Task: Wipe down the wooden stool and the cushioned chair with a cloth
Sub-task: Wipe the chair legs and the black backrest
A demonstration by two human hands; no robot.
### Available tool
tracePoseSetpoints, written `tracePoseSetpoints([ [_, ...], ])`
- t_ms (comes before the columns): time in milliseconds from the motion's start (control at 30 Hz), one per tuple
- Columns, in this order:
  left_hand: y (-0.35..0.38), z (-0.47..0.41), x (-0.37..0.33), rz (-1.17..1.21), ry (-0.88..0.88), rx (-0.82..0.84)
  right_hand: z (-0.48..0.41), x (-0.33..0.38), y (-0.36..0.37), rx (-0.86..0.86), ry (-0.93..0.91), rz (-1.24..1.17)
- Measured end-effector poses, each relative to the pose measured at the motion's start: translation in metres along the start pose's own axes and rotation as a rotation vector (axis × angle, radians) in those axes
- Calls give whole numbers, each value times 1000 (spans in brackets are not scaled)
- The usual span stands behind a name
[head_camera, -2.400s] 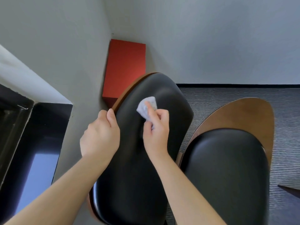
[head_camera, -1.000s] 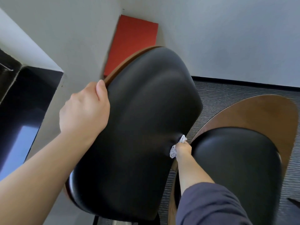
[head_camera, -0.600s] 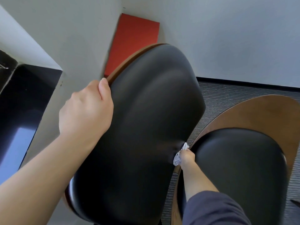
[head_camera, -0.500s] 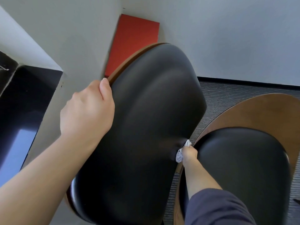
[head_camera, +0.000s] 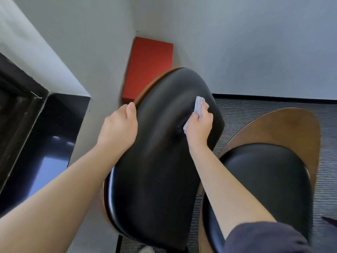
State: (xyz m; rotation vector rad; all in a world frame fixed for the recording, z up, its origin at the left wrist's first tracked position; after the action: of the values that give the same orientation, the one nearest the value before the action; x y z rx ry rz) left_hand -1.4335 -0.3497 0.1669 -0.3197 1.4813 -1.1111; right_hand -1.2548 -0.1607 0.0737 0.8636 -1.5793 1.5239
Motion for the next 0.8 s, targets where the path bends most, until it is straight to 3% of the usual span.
tracePoseSetpoints([
  [100,-2,3,9,148,-54,75,1,80,6,74,-221,-26],
  [233,-5,22,36,318,-166,120,22,136,15,195,-457,130],
  [367,-9,41,53,412,-255,141,99,168,26,384,-911,254],
  [567,-11,67,71,496,-307,142,62,181,33,290,-748,467],
  [633,-11,69,74,521,-299,118,79,186,38,323,-805,503],
  [733,-9,67,75,571,-278,90,122,179,39,506,-981,488],
  [800,-8,66,78,574,-279,75,118,180,36,507,-995,498],
])
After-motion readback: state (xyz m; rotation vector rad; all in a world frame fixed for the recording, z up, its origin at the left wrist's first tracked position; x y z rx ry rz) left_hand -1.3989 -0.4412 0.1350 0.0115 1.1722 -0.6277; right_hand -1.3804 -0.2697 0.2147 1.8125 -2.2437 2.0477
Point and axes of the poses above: each hand's wrist, its own z-axis away from the middle knuckle, its own y-axis out of the palm, x = y × z, the point moved 10 cm from there along -z, towards the middle knuckle, and after that the axes turned 11 degrees about -x, right-handed, at the moved point
